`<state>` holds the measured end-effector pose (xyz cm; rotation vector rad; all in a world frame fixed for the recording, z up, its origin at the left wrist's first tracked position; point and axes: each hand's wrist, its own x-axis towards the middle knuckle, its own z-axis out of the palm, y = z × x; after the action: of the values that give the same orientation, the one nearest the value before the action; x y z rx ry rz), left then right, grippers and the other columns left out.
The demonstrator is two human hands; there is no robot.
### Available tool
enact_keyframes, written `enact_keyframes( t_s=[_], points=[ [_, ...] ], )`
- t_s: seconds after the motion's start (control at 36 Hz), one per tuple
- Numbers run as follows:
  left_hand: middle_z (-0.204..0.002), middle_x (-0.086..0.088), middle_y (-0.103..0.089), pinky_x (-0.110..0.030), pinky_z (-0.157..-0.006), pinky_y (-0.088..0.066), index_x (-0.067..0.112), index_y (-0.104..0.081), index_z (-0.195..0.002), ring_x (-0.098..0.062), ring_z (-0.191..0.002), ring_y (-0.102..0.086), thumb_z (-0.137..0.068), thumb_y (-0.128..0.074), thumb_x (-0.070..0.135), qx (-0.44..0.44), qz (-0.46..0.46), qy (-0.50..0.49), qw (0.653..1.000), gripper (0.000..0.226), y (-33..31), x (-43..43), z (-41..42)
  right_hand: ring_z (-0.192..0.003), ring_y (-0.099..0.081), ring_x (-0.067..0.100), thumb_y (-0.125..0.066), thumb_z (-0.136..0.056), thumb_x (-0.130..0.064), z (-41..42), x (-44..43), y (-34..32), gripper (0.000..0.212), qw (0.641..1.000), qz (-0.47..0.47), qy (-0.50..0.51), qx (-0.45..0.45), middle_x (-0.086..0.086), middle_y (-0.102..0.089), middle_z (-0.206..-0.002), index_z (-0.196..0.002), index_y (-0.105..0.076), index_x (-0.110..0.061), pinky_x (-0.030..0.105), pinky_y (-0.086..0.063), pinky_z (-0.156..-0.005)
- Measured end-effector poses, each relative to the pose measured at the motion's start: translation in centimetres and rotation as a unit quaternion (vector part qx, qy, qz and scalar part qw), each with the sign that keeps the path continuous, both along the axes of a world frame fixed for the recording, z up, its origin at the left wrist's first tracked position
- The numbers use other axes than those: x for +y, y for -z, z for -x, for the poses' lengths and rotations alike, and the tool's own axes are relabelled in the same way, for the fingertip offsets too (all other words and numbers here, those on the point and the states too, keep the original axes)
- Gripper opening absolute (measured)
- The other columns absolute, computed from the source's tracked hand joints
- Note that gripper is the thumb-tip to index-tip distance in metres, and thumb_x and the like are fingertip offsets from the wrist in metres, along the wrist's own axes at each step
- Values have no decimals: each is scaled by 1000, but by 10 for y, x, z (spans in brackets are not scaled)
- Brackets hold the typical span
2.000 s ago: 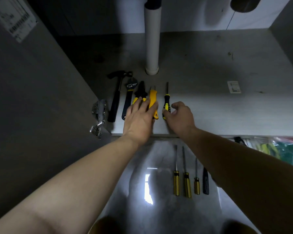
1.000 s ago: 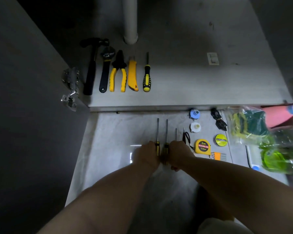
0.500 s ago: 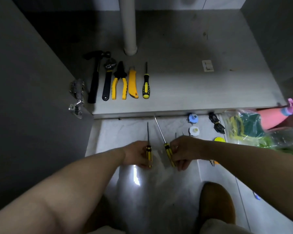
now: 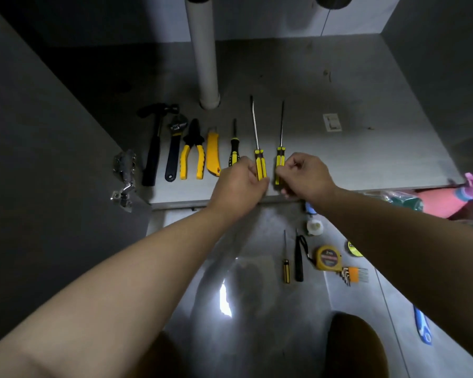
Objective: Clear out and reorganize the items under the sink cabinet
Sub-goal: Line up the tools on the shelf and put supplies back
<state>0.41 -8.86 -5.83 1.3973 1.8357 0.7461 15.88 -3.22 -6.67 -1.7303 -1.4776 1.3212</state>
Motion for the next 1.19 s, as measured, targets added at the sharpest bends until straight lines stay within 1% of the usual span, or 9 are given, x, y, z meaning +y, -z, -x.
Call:
enact_keyframes(
  t_s=[0.14,0.25,0.47,0.64,0.75,0.86,0.97,1.11,1.19],
  points=[
    [-82,-7,-63,-32,-61,-46,9,-61,-86,-25,-80,-60,-91,-70,34,101,16,-29,994,27,-3,26,-15,-52,-72,23,-71,-84,-18,10,17,2,18,999,12,38,-36,8,-70,-56,-82,-63,-2,42,-63,-56],
    [-60,0,-45,-26,-44,-23,16,-42,-61,-15,-56,-45,-89,-71,28,142,10,-58,988,43,1,31,-23,-52,-72,23,-73,-86,-15,11,22,4,16,996,10,57,-67,11,-71,-58,-80,-62,-5,41,-63,-54],
    [-60,1,-42,-26,-44,-24,12,-42,-65,-15,-56,-45,-92,-67,18,164,8,-71,984,37,9,31,-29,-49,-71,16,-72,-85,-15,7,23,17,15,991,-8,50,-127,5,-70,-57,-84,-64,-2,34,-63,-56],
    [-96,-12,-66,-30,-63,-40,6,-58,-101,-26,-87,-65,-96,-68,22,180,-3,-48,982,19,13,23,-33,-60,-73,16,-69,-90,-15,7,20,24,12,991,-33,39,-121,6,-72,-68,-92,-62,-5,41,-64,-67],
    [-114,-15,-60,-30,-70,-43,7,-52,-120,-30,-99,-63,-94,-71,19,197,-17,-9,980,34,15,17,-32,-90,-66,23,-71,-90,-24,-1,16,28,24,984,-79,7,-162,9,-68,-94,-104,-60,-9,41,-56,-84],
    [-122,-10,-49,-36,-76,-50,13,-46,-131,-29,-102,-58,-92,-68,9,256,-57,42,964,45,16,10,-27,-86,-61,21,-74,-87,-25,-6,8,34,37,984,-101,-15,-148,9,-61,-99,-117,-55,-13,38,-55,-81],
    [-129,-5,-52,-36,-95,-39,21,-46,-141,-27,-121,-44,-87,-71,13,395,-119,95,906,61,19,8,-23,-84,-57,13,-74,-87,-22,-10,2,40,50,980,-140,-35,-138,6,-54,-108,-132,-51,-16,33,-55,-80],
    [-150,-6,-45,-44,-115,-27,20,-40,-150,-32,-148,-24,-90,-68,18,438,-102,149,881,66,24,13,-17,-80,-53,-1,-69,-90,-18,-9,-2,42,55,968,-194,-62,-148,-3,-47,-115,-140,-47,-24,8,-39,-72],
    [-149,-5,-48,-44,-115,-25,19,-47,-145,-33,-149,-22,-91,-66,19,451,-85,159,874,58,23,17,-14,-80,-53,2,-65,-92,-16,-7,-1,42,51,962,-211,-74,-159,-2,-50,-112,-140,-51,-24,20,-47,-80]
  ],
)
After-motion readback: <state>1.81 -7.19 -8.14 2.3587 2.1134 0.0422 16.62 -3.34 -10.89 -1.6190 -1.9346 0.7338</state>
